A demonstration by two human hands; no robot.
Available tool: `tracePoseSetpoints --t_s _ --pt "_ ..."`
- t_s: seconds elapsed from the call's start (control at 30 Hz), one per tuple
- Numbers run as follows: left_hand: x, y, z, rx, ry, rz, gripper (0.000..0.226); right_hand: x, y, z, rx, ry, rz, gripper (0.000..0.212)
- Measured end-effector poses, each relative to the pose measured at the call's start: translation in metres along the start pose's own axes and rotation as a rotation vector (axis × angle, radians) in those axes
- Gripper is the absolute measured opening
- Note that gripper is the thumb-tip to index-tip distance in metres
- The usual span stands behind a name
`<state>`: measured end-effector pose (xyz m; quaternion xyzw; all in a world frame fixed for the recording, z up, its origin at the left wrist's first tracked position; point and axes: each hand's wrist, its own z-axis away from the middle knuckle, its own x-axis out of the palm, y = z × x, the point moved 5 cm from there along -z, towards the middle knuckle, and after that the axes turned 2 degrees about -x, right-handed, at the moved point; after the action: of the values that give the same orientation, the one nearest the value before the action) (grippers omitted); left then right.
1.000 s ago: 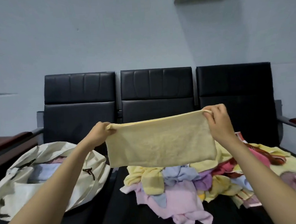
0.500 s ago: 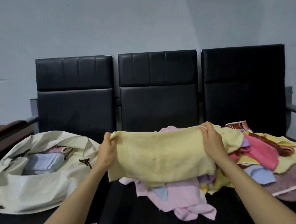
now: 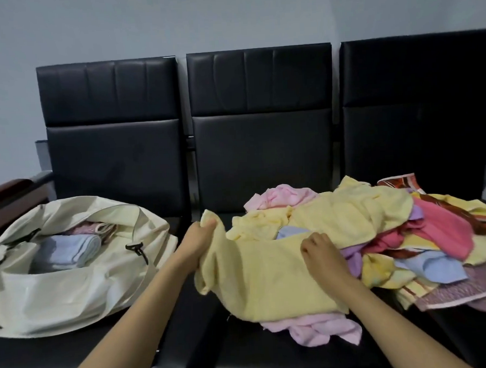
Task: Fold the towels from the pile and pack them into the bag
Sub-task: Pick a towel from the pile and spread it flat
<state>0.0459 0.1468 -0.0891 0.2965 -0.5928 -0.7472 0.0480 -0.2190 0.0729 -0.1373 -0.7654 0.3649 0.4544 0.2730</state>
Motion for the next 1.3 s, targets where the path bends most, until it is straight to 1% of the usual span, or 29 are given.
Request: tracePoseSetpoints --t_s 0.03,0.07,0.13,0.17,0.23,0.3,0.37,0.4,0.43,0.5,0.57,0.6,0.67,0.7,0.73,0.77,0.83,0.87,0.93,0.97,1.0,1.03,1.07,1.1,1.13,1.17,1.23,1.3 --pt "0.014 0.011 0.004 -0.005 -0.045 0.063 0.032 0.007 -0.004 0.004 -0.027 -0.107 0.001 0.008" --pt "0.027 0.021 0.006 0.0 -0.085 0.12 0.03 0.014 -0.006 0.006 -0.045 -0.165 -0.008 0.01" --pt "0.057 0.037 0.013 0.012 -0.151 0.159 0.027 0.023 0.001 0.012 0.044 -0.267 -0.118 0.023" --pt "0.071 0.042 0.016 0.013 -0.181 0.142 0.026 0.023 0.005 0.013 0.099 -0.252 -0.195 0.024" --pt "0.105 0.048 0.025 0.001 -0.263 0.136 0.022 0.01 0.012 0.016 0.208 -0.139 -0.371 0.023" --pt "0.136 0.049 0.034 -0.021 -0.366 0.155 0.017 -0.002 0.027 0.02 0.373 -0.05 -0.562 0.021" --pt "0.157 0.047 0.042 -0.057 -0.484 0.14 0.016 -0.005 0.041 0.025 0.558 -0.036 -0.769 0.024" --pt "0.164 0.045 0.046 -0.068 -0.547 0.115 0.02 -0.006 0.047 0.027 0.623 -0.043 -0.845 0.028" --pt "0.169 0.043 0.048 -0.077 -0.596 0.086 0.026 -0.006 0.05 0.029 0.655 -0.057 -0.872 0.031" --pt "0.169 0.038 0.05 -0.079 -0.629 0.025 0.031 -0.009 0.051 0.031 0.629 -0.135 -0.787 0.032" --pt "0.164 0.033 0.047 -0.042 -0.602 -0.019 0.026 -0.01 0.045 0.035 0.584 -0.207 -0.744 0.029" --pt "0.159 0.032 0.046 -0.024 -0.581 -0.028 0.022 -0.011 0.039 0.036 0.565 -0.243 -0.749 0.035" --pt "0.149 0.029 0.045 0.004 -0.535 -0.028 0.015 -0.008 0.032 0.036 0.502 -0.3 -0.703 0.059" --pt "0.145 0.026 0.043 0.013 -0.509 -0.033 0.012 -0.005 0.031 0.036 0.481 -0.311 -0.68 0.067" --pt "0.14 0.023 0.042 0.023 -0.473 -0.052 0.01 -0.006 0.032 0.035 0.47 -0.291 -0.678 0.07" --pt "0.135 0.019 0.039 0.042 -0.42 -0.088 0.012 -0.009 0.034 0.034 0.464 -0.244 -0.698 0.068" --pt "0.123 0.011 0.033 0.088 -0.274 -0.223 0.017 -0.016 0.04 0.032 0.486 -0.173 -0.742 0.06" --pt "0.116 0.008 0.031 0.102 -0.199 -0.325 0.021 -0.017 0.042 0.033 0.489 -0.192 -0.721 0.059" --pt "0.106 -0.003 0.031 0.055 -0.114 -0.522 0.038 -0.012 0.037 0.038 0.468 -0.341 -0.619 0.064" --pt "0.102 -0.011 0.031 0.001 -0.1 -0.573 0.052 -0.008 0.034 0.041 0.458 -0.4 -0.575 0.068" --pt "0.1 -0.019 0.031 -0.054 -0.107 -0.578 0.065 -0.005 0.032 0.043 0.457 -0.419 -0.555 0.068" --pt "0.1 -0.026 0.03 -0.108 -0.142 -0.553 0.072 -0.005 0.032 0.044 0.461 -0.404 -0.539 0.065" --pt "0.102 -0.031 0.03 -0.143 -0.187 -0.476 0.07 -0.006 0.032 0.044 0.46 -0.377 -0.515 0.059" --pt "0.101 -0.033 0.031 -0.163 -0.221 -0.371 0.059 -0.007 0.034 0.043 0.459 -0.353 -0.483 0.054" --pt "0.1 -0.034 0.03 -0.181 -0.246 -0.269 0.042 -0.008 0.035 0.041 0.457 -0.34 -0.458 0.051" --pt "0.098 -0.032 0.033 -0.197 -0.262 -0.188 0.035 -0.008 0.035 0.041 0.454 -0.331 -0.436 0.05" --pt "0.097 -0.032 0.032 -0.203 -0.276 -0.091 0.049 -0.007 0.033 0.041 0.448 -0.329 -0.4 0.051" --pt "0.098 -0.028 0.034 -0.188 -0.251 -0.052 0.051 -0.005 0.033 0.04 0.438 -0.324 -0.379 0.053"
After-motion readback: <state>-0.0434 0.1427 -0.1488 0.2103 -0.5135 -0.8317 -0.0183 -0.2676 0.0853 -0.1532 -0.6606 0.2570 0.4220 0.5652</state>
